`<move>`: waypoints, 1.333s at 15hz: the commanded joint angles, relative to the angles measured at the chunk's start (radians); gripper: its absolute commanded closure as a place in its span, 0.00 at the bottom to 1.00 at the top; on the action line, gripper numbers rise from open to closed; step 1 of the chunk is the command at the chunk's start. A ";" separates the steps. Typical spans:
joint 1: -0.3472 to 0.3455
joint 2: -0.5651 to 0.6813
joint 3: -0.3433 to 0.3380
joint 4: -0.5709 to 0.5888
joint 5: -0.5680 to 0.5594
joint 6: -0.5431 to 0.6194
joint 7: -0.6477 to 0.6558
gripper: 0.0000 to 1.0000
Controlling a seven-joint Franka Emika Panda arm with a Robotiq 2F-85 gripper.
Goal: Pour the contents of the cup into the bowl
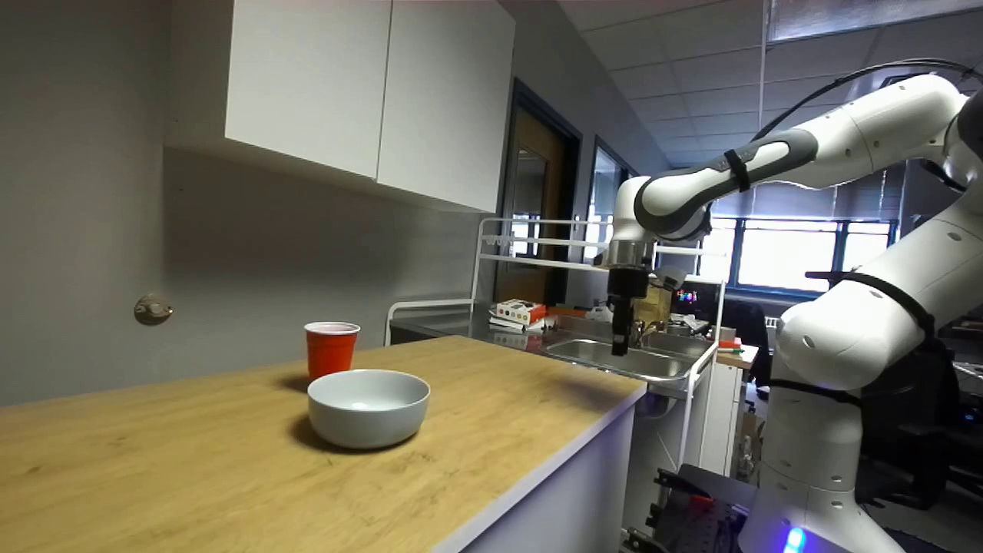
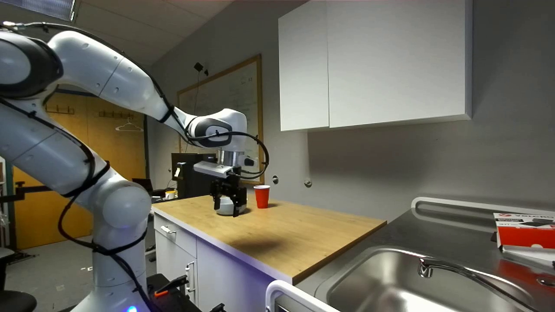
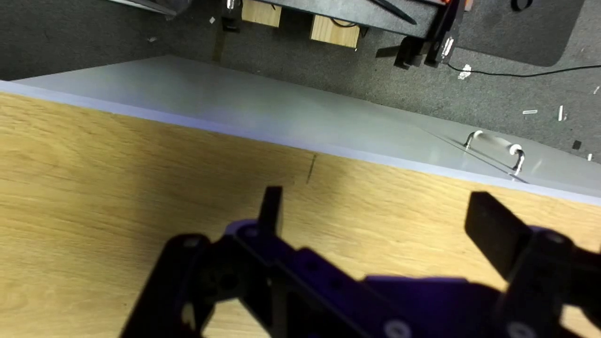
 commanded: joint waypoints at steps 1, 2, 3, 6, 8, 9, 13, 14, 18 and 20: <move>0.005 0.030 0.036 0.022 0.019 0.025 0.021 0.00; 0.013 0.041 0.051 0.026 0.021 0.044 0.032 0.00; 0.023 0.051 0.067 0.030 0.024 0.065 0.042 0.00; 0.076 0.096 0.132 0.048 0.050 0.139 0.078 0.00; 0.110 0.138 0.177 0.076 0.059 0.178 0.104 0.00; 0.125 0.159 0.199 0.092 0.060 0.193 0.118 0.00; 0.148 0.262 0.313 0.188 0.003 0.256 0.208 0.00; 0.145 0.293 0.347 0.220 -0.024 0.268 0.237 0.00; 0.133 0.398 0.450 0.363 -0.149 0.260 0.346 0.00; 0.133 0.459 0.481 0.453 -0.203 0.240 0.390 0.00</move>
